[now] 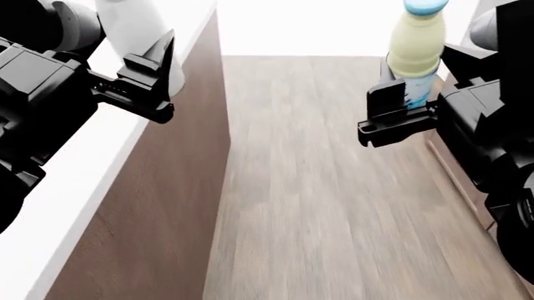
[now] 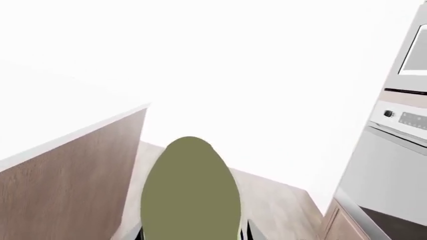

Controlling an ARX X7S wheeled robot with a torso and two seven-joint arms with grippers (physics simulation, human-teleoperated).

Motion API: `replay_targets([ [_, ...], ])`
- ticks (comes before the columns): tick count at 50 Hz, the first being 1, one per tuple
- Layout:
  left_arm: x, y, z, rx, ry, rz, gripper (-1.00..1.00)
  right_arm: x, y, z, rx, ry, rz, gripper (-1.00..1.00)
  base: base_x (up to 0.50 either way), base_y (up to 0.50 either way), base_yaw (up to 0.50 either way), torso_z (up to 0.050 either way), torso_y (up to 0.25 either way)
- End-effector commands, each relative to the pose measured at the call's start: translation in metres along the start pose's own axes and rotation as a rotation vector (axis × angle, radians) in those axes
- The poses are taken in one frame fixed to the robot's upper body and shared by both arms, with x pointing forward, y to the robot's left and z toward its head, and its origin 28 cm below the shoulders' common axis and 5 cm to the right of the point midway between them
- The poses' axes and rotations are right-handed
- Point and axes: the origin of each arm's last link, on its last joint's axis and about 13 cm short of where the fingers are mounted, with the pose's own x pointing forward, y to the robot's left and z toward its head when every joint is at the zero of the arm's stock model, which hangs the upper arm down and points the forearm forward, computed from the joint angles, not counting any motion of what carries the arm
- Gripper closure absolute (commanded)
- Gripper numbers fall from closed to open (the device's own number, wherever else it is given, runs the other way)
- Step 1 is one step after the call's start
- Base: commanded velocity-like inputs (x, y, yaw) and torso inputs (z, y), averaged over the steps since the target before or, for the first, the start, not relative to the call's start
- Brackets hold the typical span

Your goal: Move the drinks to the dining counter.

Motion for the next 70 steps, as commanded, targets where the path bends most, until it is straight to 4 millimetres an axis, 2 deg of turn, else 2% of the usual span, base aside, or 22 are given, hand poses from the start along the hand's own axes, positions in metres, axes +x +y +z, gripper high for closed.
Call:
replay_targets([
  [1, -0.0006, 0.0018, 0.0033, 0.0, -0.019, 0.022, 1.0, 0.0014, -0.0009, 0.0017, -0.013, -0.012, -0.016, 1.0, -0.05, -0.5, 0.0, 0.0, 0.0],
  [9, -0.0002, 0.0023, 0.0028, 0.0, -0.019, 0.023, 1.0, 0.0012, -0.001, 0.0015, 0.003, -0.024, -0.008, 1.0, -0.01, -0.15, 0.0, 0.001, 0.0],
  [42, -0.0028, 0.0012, -0.0002, -0.003, -0.019, 0.022, 1.0, -0.003, -0.0022, 0.0004, -0.018, -0.02, -0.029, 1.0, -0.48, 0.29, 0.0, 0.0, 0.002],
  [47, -0.0022, 0.0016, 0.0001, -0.003, -0.02, 0.022, 1.0, -0.0022, -0.0018, 0.0012, -0.017, -0.026, -0.033, 1.0, 0.0, 0.0, 0.0, 0.0, 0.004],
  [62, -0.0012, 0.0023, -0.0015, -0.005, -0.016, 0.021, 1.0, 0.0007, -0.0033, -0.0012, -0.019, -0.01, -0.063, 1.0, -0.5, 0.09, 0.0, 0.001, 0.001],
  [66, -0.0021, 0.0021, -0.0022, -0.006, -0.016, 0.023, 1.0, 0.0, -0.0038, -0.0029, -0.02, -0.01, -0.061, 1.0, 0.0, 0.0, 0.0, 0.0, 0.003],
  [70, -0.0018, 0.0015, -0.0032, -0.006, -0.014, 0.022, 1.0, -0.0011, -0.0031, -0.0035, -0.028, -0.008, -0.062, 1.0, -0.16, -0.49, 0.0, 0.003, 0.003],
])
